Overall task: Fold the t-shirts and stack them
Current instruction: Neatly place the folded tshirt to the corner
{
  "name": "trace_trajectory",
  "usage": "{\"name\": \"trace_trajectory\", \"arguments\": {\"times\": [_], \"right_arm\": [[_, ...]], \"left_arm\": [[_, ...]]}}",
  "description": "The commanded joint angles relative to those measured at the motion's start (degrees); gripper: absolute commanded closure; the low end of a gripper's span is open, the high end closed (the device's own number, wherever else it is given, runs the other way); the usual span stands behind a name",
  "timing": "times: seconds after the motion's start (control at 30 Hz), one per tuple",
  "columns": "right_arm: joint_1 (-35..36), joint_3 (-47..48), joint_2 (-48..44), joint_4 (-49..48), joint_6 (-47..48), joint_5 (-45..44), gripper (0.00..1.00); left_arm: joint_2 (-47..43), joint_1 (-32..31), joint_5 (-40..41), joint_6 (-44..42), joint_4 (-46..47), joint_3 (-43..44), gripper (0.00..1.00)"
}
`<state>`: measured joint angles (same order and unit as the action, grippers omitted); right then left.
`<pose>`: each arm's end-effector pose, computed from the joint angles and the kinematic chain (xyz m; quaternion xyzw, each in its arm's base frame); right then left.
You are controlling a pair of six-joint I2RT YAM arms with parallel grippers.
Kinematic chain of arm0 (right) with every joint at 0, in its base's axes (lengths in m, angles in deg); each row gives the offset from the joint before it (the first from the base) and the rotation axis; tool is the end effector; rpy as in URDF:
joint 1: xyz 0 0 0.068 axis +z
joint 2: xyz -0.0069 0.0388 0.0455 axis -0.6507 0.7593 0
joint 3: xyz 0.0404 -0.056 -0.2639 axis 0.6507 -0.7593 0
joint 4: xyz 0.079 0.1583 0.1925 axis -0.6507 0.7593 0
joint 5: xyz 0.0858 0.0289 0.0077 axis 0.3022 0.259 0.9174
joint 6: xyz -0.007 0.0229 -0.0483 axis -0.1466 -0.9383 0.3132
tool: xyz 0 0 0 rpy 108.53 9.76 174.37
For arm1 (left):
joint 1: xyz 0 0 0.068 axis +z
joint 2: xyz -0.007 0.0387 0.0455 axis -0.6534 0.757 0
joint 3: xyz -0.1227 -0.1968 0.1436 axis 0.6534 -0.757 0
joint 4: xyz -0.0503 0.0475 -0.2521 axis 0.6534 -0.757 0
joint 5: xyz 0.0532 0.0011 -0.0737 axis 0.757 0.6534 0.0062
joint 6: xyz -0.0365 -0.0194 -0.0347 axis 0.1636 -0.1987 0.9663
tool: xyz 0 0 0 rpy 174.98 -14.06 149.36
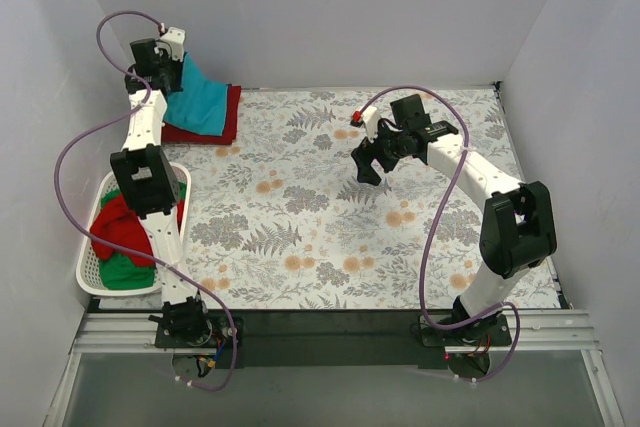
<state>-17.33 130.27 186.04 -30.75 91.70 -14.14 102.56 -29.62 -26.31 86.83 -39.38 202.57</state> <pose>0.3387 0.1614 0.2691 -0.4549 0.7969 0.1828 0.3529 0.5439 0.1003 0.2825 -0.1430 0.8469 -0.1012 0.5020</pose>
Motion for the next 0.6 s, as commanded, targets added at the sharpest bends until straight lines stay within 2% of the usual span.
{"name": "trace_trajectory", "arguments": {"times": [0.0, 0.1, 0.3, 0.4, 0.47, 0.57], "right_arm": [[-0.15, 2.68, 0.37, 0.34, -0.24, 0.47, 0.02], [-0.15, 2.86, 0.37, 0.43, -0.15, 0.47, 0.02], [-0.15, 3.21, 0.37, 0.51, -0.42, 0.82, 0.02], [-0.15, 2.95, -0.06, 0.51, -0.24, 0.82, 0.02], [-0.15, 2.34, -0.15, 0.60, -0.07, 0.64, 0.02], [-0.15, 1.54, -0.68, 0.60, 0.20, 0.38, 0.02]], "left_arm": [[0.62, 0.51, 4.35, -0.75, 2.30, -0.44, 0.78], [1.32, 1.12, 6.39, -0.92, 2.48, 1.84, 0.57], [-0.25, 3.05, 7.09, -0.83, 2.83, 6.84, 0.35], [-2.36, 3.76, 6.65, -0.92, 3.09, 6.07, 0.25], [-4.56, 3.94, 7.61, -0.22, 2.74, 5.19, 0.15], [-7.37, 3.94, 7.71, 2.15, 0.38, 3.34, 0.14]]}}
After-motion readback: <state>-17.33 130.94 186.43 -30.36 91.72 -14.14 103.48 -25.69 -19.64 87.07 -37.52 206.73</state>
